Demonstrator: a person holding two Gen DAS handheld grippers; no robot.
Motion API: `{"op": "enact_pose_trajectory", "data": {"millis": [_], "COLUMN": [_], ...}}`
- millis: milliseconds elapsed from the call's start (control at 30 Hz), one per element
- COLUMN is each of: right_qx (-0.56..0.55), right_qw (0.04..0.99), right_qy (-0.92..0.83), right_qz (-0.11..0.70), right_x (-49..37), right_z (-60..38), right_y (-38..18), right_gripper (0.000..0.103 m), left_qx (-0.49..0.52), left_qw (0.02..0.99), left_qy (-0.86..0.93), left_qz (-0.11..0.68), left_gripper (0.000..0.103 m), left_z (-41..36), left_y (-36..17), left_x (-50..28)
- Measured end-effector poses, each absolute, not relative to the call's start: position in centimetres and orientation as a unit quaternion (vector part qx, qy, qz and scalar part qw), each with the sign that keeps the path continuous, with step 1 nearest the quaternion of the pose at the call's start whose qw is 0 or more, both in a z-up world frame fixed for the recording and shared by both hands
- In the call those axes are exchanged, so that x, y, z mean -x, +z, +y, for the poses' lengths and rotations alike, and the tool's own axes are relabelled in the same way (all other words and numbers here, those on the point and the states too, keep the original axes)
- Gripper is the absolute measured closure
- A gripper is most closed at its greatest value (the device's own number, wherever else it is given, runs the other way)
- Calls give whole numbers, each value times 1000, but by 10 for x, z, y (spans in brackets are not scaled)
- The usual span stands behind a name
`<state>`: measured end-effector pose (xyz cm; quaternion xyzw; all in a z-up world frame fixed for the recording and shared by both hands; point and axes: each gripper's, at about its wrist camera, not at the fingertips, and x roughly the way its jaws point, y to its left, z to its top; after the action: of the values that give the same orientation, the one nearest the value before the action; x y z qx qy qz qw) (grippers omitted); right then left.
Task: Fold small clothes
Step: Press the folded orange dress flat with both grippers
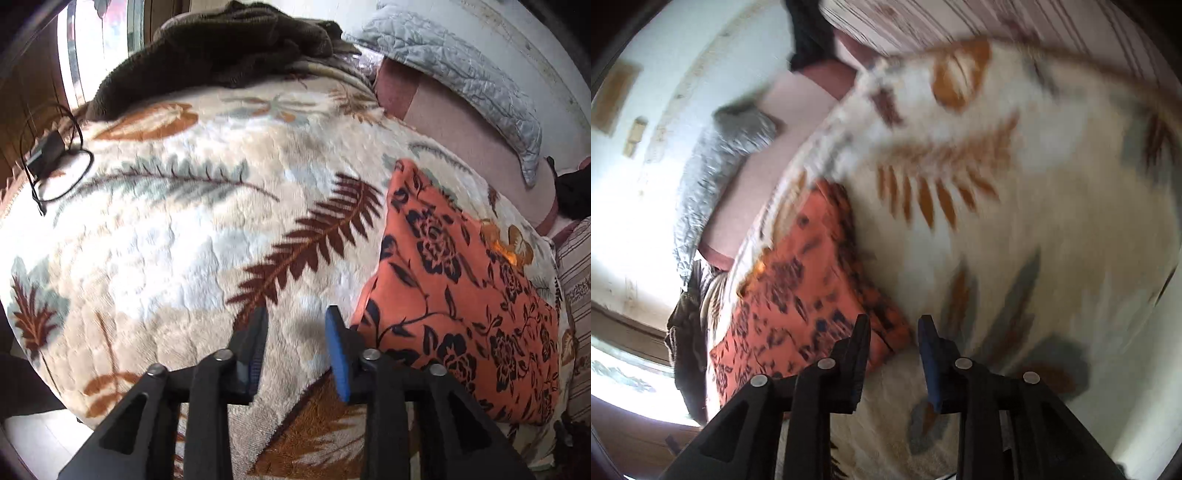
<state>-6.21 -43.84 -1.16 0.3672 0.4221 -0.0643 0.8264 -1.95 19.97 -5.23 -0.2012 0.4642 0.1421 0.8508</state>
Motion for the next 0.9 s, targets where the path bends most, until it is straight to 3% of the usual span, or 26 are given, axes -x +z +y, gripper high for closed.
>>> {"op": "enact_pose_trajectory", "data": {"millis": [100,133,167,233,433,567,733,833,900], "right_qx": [-335,-321,-306,-299,-365,-443,-440,-419,-438], "right_qw": [854,856,855,841,782,770,804,815,810], "right_qy": [-20,16,50,121,157,92,57,72,75], "right_qz": [398,404,415,433,480,451,396,393,382], "right_x": [41,25,7,-30,-142,-183,-139,-62,0], "right_z": [-422,-410,-398,-378,-382,-438,-460,-444,-428], "right_y": [23,29,30,25,-36,-71,-29,-5,-8], "right_gripper": [73,66,42,22,22,24,23,23,17], "left_qx": [194,186,176,152,69,106,120,117,117], "left_qw": [872,878,883,889,882,864,879,899,905], "left_qy": [113,96,75,42,23,69,84,57,31], "left_qz": [436,431,428,430,465,488,454,418,407], "left_gripper": [55,50,49,49,49,44,43,41,38], "left_z": [188,180,170,147,112,141,146,126,106], "left_y": [-27,-21,-18,-15,-54,-84,-56,-28,-18], "left_x": [9,-1,-11,-38,-127,-156,-131,-90,-62]}}
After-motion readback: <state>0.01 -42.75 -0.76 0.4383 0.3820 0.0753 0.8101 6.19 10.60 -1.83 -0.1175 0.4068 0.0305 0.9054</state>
